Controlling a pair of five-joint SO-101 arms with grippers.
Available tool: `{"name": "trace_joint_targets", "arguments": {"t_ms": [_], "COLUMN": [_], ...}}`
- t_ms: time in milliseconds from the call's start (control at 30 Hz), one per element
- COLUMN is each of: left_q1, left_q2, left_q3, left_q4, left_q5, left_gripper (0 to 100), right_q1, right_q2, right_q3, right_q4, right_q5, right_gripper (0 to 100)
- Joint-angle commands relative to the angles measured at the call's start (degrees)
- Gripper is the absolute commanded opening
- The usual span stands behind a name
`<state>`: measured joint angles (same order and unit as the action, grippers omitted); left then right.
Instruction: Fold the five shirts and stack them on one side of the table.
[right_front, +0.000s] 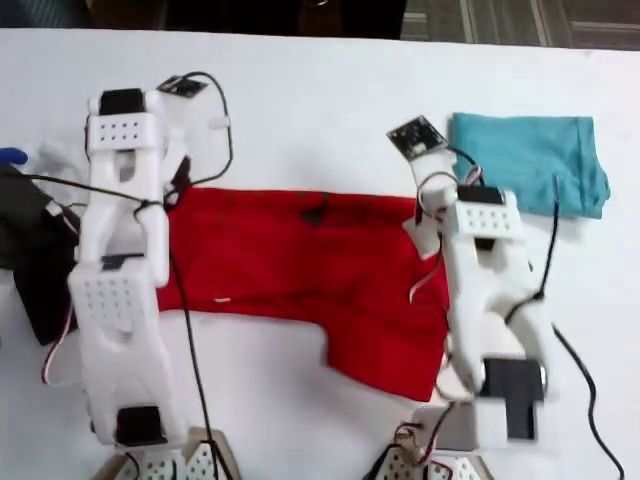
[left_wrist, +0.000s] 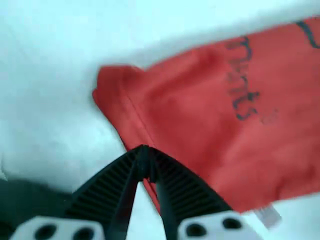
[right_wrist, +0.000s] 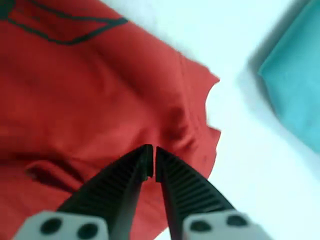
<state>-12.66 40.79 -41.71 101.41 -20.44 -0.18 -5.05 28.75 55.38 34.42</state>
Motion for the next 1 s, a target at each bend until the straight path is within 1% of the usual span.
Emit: {"name": "trace_joint_targets", "arguments": {"t_ms": [0, 100, 200, 300, 400, 467, 567, 700, 800, 900, 967], "left_q1": [2.55, 4.13, 5.19, 5.27, 4.04, 2.73, 0.88, -0.53, -1.76, -2.29, -2.29], "left_q2": [-15.47, -23.74, -29.89, -33.23, -33.76, -33.76, -33.76, -33.67, -33.67, -33.67, -33.85], "left_q3": [14.37, 29.14, 44.18, 57.19, 65.8, 68.7, 70.46, 72.31, 74.51, 76.44, 77.23], "left_q4": [0.26, -4.04, -12.13, -20.92, -28.22, -31.03, -33.05, -36.84, -40.7, -43.16, -44.04], "left_q5": [-2.37, -3.52, -3.6, -3.69, -3.69, -3.69, -3.6, -3.6, -3.69, -3.6, -3.25], "left_gripper": [3, 3, 3, 3, 3, 3, 3, 3, 3, 3, 3], "right_q1": [0.57, 0.04, -1.98, -5.05, -8.92, -11.47, -15.25, -19.47, -18.51, -14.99, -12.88], "right_q2": [-10.77, -15.34, -18.07, -19.3, -19.82, -20.26, -21.93, -28.44, -36.09, -41.71, -41.89], "right_q3": [6.86, 13.71, 19.43, 23.74, 26.73, 27.87, 27.96, 27.78, 27.78, 28.4, 29.54], "right_q4": [0.84, 0.57, 0.66, 0.66, 0.75, 1.36, 5.23, 10.95, 10.24, 3.47, -1.8], "right_q5": [0.7, 4.13, 6.59, 7.74, 7.74, 7.74, 7.74, 7.82, 7.74, 7.21, 7.21], "right_gripper": [1.8, 1.8, 1.8, 1.8, 1.8, 1.8, 1.8, 1.8, 1.8, 1.8, 1.8]}}
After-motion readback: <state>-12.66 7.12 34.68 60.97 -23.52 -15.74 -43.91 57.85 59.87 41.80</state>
